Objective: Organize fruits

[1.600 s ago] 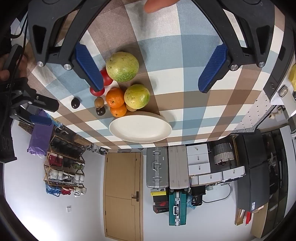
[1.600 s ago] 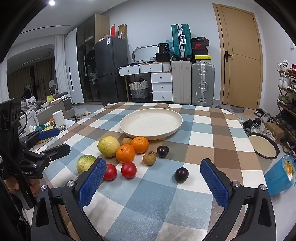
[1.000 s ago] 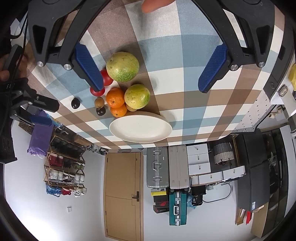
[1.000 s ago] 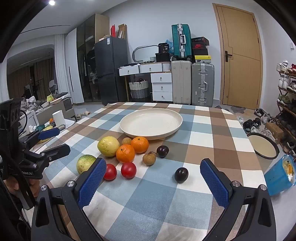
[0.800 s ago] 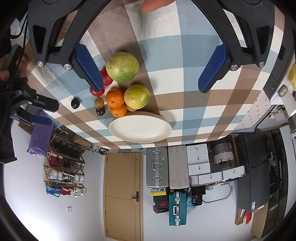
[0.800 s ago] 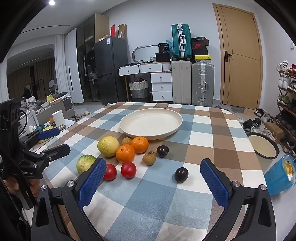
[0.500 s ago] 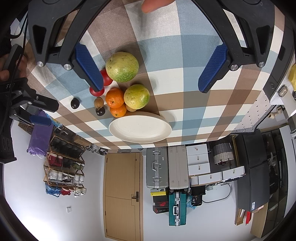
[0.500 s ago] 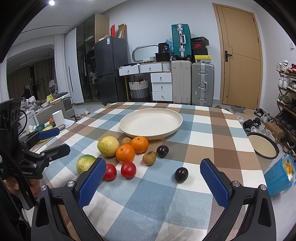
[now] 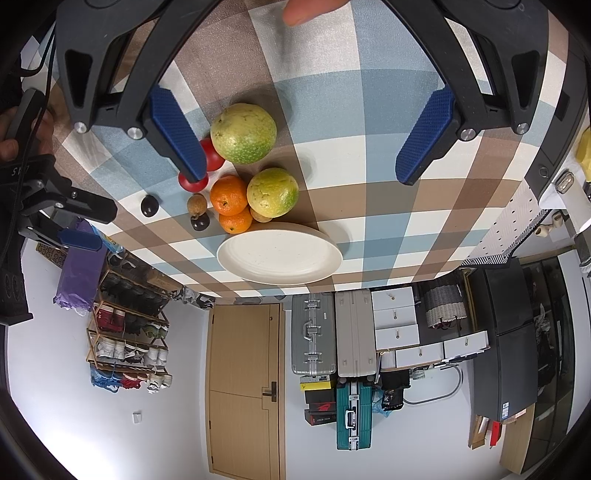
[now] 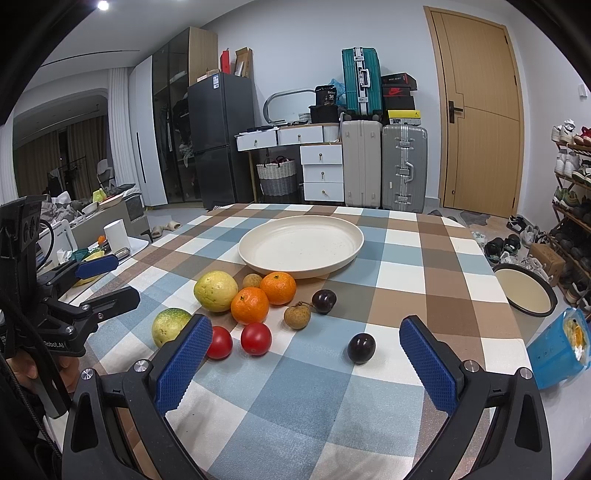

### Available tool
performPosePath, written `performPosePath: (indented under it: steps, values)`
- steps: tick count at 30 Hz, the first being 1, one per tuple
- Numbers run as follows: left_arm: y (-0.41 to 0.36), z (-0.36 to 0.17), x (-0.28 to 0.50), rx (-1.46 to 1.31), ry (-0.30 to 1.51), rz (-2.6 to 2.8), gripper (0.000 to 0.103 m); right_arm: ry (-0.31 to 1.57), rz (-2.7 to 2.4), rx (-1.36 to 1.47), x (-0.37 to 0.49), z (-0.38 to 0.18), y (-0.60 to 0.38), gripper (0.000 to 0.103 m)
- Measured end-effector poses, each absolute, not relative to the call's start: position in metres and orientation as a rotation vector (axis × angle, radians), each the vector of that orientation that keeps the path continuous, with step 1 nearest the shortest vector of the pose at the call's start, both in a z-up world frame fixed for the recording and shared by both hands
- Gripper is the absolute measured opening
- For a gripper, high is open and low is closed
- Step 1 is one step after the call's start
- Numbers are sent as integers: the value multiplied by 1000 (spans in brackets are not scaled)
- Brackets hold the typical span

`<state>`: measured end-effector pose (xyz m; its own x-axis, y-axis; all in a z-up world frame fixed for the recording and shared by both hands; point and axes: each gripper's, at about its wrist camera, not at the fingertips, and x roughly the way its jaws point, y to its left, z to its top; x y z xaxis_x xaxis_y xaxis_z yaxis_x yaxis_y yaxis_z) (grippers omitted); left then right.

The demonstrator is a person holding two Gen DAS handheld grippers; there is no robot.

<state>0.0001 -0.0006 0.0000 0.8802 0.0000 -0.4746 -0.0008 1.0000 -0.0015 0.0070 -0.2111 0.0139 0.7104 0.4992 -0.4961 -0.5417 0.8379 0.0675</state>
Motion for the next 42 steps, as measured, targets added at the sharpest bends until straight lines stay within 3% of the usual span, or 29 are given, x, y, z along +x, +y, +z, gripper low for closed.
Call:
performPosePath:
  steps: [42]
  values:
    - [2, -4, 5, -3, 512, 8, 102, 526, 577, -85, 7, 15, -212, 103]
